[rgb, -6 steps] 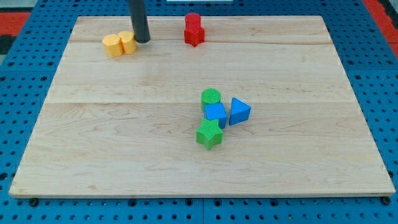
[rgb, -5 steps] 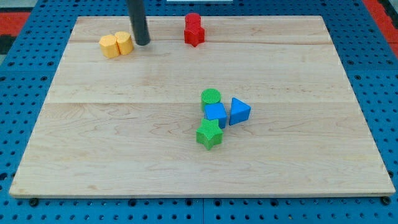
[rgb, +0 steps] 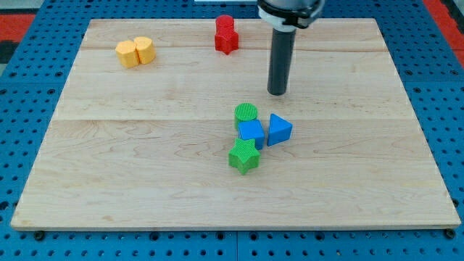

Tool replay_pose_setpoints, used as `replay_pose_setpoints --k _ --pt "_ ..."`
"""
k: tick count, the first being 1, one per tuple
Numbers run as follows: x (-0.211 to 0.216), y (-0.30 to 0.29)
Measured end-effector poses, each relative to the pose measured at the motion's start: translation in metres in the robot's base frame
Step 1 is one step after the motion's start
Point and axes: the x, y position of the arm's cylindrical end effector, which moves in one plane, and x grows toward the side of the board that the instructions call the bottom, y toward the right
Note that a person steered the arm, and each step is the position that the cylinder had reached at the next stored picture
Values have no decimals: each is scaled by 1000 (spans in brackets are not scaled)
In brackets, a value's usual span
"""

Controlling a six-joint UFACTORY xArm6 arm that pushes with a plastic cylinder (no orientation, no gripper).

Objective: Place green circle to the left of blue cube

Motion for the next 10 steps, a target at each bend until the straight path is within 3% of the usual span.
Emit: replay_pose_setpoints --k 1,4,6,8,9,10 --pt "32 0" --pt "73 -120" --pt "116 -163" --pt "167 -69" --pt "167 -12" --pt "158 -9"
